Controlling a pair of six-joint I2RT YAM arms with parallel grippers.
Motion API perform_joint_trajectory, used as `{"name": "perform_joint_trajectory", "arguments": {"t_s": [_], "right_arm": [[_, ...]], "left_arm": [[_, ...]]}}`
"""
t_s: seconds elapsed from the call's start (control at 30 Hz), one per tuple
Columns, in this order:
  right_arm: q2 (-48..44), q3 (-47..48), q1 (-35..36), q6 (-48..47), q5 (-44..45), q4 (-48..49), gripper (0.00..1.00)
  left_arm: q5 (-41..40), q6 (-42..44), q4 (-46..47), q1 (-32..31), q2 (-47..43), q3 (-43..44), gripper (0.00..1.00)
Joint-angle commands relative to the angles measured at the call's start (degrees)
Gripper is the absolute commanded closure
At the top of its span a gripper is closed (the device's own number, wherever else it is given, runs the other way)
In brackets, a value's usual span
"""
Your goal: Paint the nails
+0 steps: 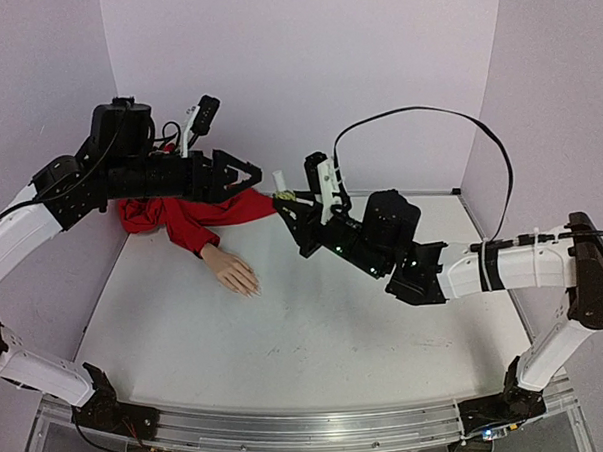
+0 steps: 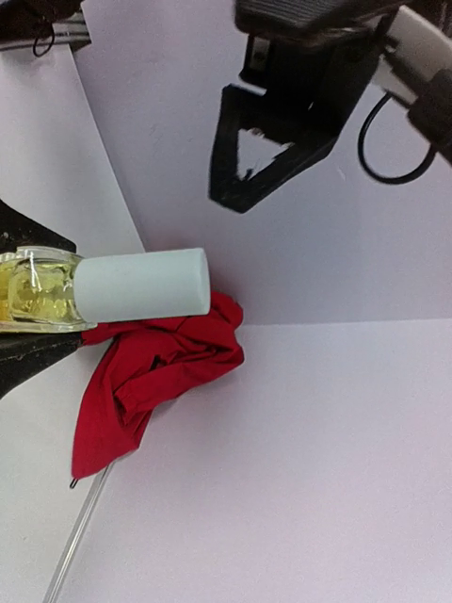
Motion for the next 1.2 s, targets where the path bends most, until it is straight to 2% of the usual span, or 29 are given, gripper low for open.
{"name": "perform_joint_trajectory", "arguments": {"t_s": [0.0,0.13,0.23,0.43,0.6,0.83,1.03,1.1,1.17], "right_arm": [[1.4,5.1,1.0,-3.6,9.5,3.1,1.0],[3.0,6.8,2.1,-4.6,8.9,2.6,1.0],[3.8,7.7,2.3,-5.2,8.2,2.0,1.0],[4.2,8.1,2.5,-5.3,6.9,1.5,1.0],[4.4,8.5,2.5,-5.0,7.0,1.0,1.0],[4.6,9.8,2.5,-3.4,7.4,0.4,1.0],[3.9,11.0,2.4,-2.6,4.4,-0.4,1.0],[2.7,10.5,1.7,-2.0,-0.5,-0.5,1.0],[1.2,9.9,-0.6,0.7,-11.1,-0.5,1.0]], "left_arm": [[-6.8,-4.3,7.7,0.0,2.1,2.8,0.18],[-4.0,-4.7,8.3,0.0,5.5,4.6,0.23],[-3.0,-4.5,9.4,0.0,7.1,5.1,0.38],[-5.0,-3.6,9.8,0.0,8.4,5.3,0.5],[-2.7,-3.6,10.2,0.0,9.4,4.9,0.7],[1.2,-3.5,11.0,-0.6,9.3,1.8,0.85],[9.6,0.6,12.6,-1.1,8.0,-2.7,0.97],[15.3,3.7,13.2,-1.1,7.4,-4.8,1.0],[22.9,7.3,13.7,-1.1,6.3,-7.7,1.0]]}}
